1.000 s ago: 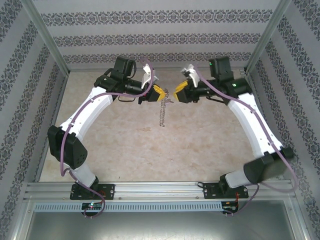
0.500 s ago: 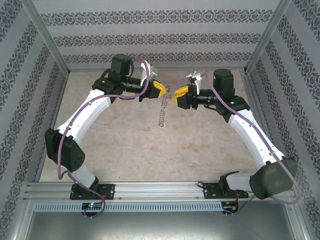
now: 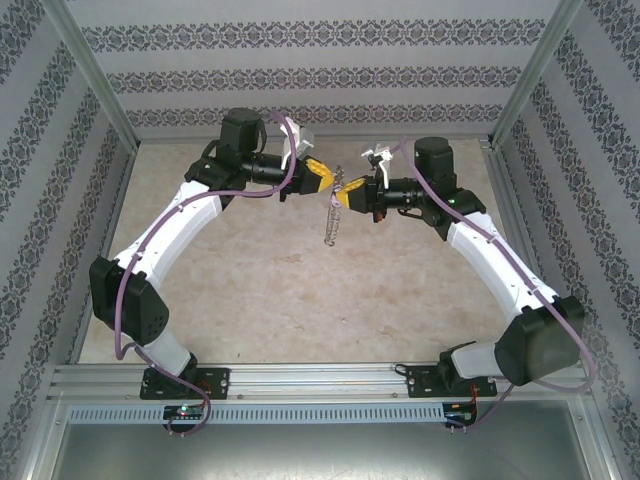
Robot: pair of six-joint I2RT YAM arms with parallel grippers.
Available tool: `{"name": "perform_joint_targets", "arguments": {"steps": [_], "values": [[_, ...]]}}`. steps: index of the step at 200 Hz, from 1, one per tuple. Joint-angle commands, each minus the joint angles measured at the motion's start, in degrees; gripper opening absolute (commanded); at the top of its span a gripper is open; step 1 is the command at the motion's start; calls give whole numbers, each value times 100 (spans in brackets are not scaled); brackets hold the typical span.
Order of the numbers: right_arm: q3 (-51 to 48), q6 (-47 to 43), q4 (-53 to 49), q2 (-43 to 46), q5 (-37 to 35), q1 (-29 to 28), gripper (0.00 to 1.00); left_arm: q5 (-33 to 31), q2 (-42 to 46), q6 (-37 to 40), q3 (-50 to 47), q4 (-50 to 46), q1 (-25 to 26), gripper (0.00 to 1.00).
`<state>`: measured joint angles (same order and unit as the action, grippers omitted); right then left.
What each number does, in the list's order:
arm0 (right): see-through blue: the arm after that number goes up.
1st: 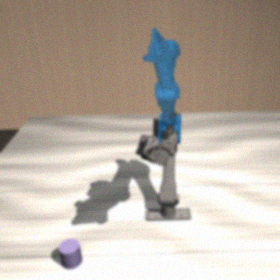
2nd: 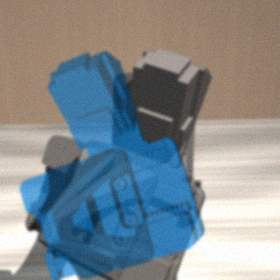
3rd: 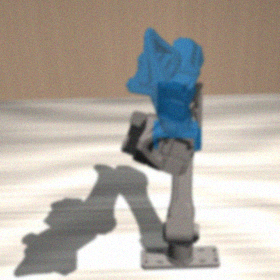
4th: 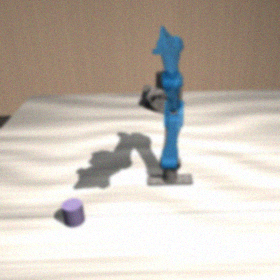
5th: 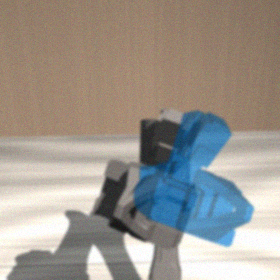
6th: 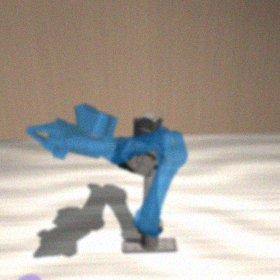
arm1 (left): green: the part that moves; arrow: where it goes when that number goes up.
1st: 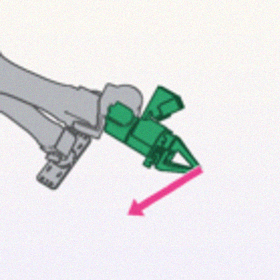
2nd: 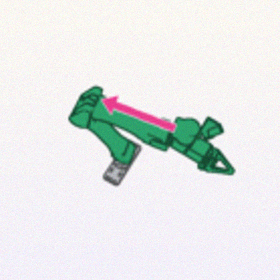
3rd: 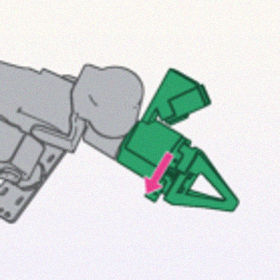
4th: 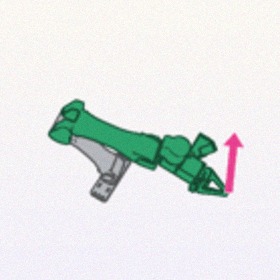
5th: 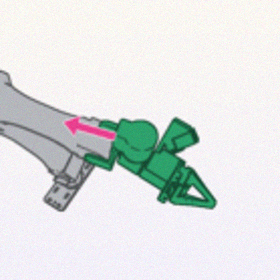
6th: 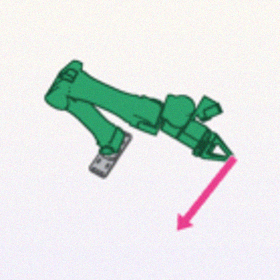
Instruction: Put the keys on the keyring
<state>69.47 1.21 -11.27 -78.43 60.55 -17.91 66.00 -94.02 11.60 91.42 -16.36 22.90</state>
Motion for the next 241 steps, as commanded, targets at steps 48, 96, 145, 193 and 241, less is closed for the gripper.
{"name": "perform_joint_targets", "arguments": {"steps": [48, 96, 145, 193, 241], "values": [[590, -404, -490, -538, 380, -503, 0, 128, 335, -517, -331, 932, 80, 0], [678, -612, -956, -627, 182, -430, 20, 54, 417, -527, -458, 1002, 90, 0], [-4, -475, -839, 308, 162, -48, 39, 43, 427, -542, -478, 1055, 84, 0], [-221, -118, -281, 796, 35, 183, 35, 70, 463, -540, -537, 1065, 85, 0], [242, 39, 54, 383, 135, 187, 32, 97, 511, -544, -550, 1061, 90, 0]]}}
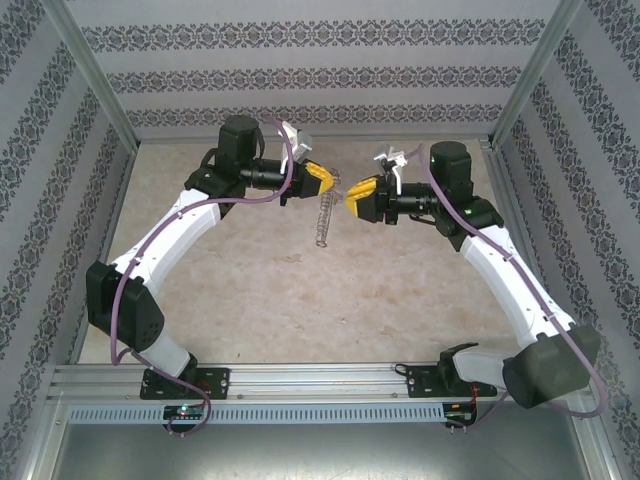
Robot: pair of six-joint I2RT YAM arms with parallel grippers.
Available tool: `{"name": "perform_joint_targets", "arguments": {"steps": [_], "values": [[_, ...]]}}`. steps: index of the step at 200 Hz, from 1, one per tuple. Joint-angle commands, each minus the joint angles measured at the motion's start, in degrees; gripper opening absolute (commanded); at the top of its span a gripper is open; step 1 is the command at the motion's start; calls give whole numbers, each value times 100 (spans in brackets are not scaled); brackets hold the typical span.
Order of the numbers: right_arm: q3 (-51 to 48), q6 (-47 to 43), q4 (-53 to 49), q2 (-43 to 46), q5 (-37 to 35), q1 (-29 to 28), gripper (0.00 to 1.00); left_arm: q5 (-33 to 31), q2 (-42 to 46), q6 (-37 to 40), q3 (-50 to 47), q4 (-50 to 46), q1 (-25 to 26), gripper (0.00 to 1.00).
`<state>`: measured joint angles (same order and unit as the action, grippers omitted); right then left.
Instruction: Put the keys on the keyring
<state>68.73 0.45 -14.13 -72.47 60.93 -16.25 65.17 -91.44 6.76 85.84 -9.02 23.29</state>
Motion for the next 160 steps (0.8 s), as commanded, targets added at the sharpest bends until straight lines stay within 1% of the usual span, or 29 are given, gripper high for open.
{"name": "perform_joint_targets", "arguments": {"steps": [1, 62, 160], "values": [[325, 119, 345, -219, 101, 23, 32, 181, 256, -61, 14, 324, 47, 0], [509, 306, 703, -469, 298, 17, 31, 228, 256, -61, 58, 261, 45, 0], [624, 427, 904, -679, 323, -74, 31, 231, 221, -96, 75, 269, 76, 0]]}}
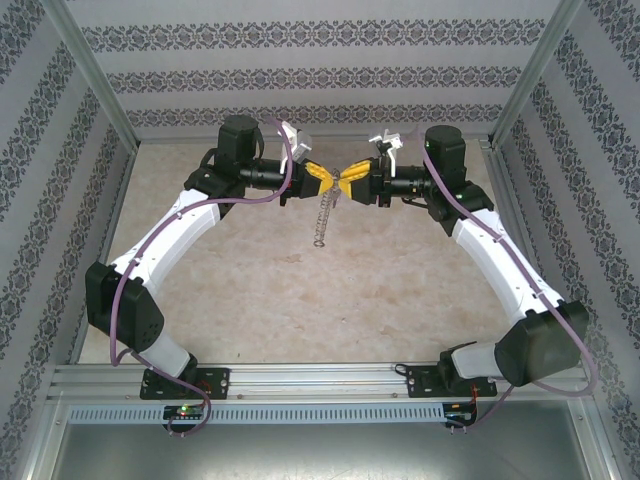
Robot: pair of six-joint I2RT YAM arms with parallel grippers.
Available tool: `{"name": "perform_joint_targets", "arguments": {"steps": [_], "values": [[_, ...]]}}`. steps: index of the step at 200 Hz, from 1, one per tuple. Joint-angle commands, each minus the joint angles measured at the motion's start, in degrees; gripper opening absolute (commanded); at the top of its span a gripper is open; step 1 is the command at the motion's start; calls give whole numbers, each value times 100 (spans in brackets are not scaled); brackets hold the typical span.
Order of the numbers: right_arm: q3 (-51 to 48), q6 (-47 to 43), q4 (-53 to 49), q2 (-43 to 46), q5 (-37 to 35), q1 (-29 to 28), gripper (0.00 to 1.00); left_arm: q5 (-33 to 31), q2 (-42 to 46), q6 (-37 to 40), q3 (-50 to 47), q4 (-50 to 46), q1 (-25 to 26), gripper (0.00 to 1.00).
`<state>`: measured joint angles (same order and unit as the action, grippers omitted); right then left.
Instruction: Put the keys on the keyring
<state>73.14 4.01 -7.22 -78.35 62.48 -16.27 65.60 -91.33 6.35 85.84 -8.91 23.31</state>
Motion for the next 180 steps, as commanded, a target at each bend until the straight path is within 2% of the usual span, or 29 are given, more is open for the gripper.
{"name": "perform_joint_targets", "arguments": {"steps": [1, 45, 66, 98, 129, 141, 152, 180], "values": [[183, 68, 213, -92, 168, -72, 31, 184, 206, -55, 74, 258, 71, 0], [200, 89, 246, -189, 167, -113, 29, 189, 200, -42, 95, 244, 82, 0], [218, 98, 251, -207, 159, -123, 21, 197, 198, -20, 85, 218, 89, 0], [274, 96, 230, -233, 153, -125, 0, 194, 206, -7, 85, 179, 86, 0], [580, -209, -392, -327, 133, -117, 0, -264, 327, 114, 38, 79, 77, 0], [776, -446, -792, -389, 120, -116, 0, -540, 417, 217, 23, 2, 60, 16], [1054, -784, -1340, -481, 92, -106, 0, -692, 507, 339, 25, -72, 28, 25], [1863, -1758, -2894, -745, -164, -104, 0, -1349, 798, 575, 43, -151, -25, 85]]}}
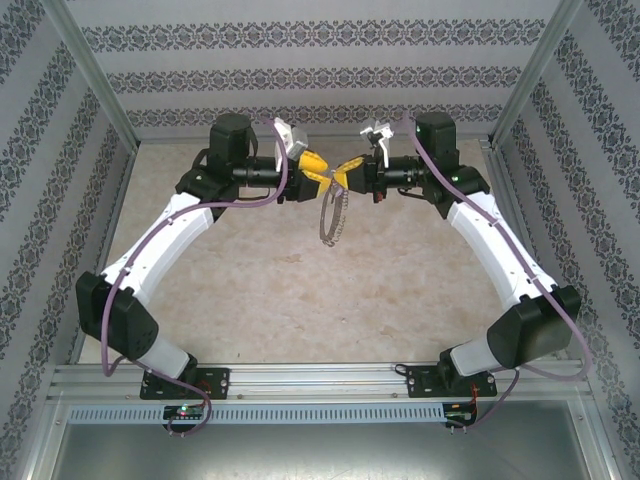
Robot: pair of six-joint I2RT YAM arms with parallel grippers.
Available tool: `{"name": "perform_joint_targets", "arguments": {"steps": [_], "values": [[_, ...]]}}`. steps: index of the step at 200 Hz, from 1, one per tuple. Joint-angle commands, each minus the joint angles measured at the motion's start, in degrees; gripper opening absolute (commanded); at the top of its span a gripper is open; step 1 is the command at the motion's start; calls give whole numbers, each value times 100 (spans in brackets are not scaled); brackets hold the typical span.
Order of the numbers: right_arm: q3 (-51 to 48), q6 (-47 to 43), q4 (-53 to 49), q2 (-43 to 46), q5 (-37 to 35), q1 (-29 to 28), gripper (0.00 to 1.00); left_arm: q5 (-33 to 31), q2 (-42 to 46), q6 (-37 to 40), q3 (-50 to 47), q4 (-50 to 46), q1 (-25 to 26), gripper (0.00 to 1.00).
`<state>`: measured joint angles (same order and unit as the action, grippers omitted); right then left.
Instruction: Put the keys on the keyring
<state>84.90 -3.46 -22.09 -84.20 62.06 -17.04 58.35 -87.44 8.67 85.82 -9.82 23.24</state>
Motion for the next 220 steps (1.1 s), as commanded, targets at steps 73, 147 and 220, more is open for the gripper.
{"name": "perform_joint_targets", "arguments": {"steps": [73, 147, 220], "values": [[2794, -2631, -4310, -1076, -1282, -306, 0, -2215, 424, 1412, 500, -646, -43, 100], [4604, -3337, -5991, -1901, -2159, -573, 0, -750, -134, 1845, 1545, -2442, -208, 81], [5518, -3613, -6711, -2269, -2379, -657, 0, 186, -366, 1802, 1519, -2940, -226, 62]]}}
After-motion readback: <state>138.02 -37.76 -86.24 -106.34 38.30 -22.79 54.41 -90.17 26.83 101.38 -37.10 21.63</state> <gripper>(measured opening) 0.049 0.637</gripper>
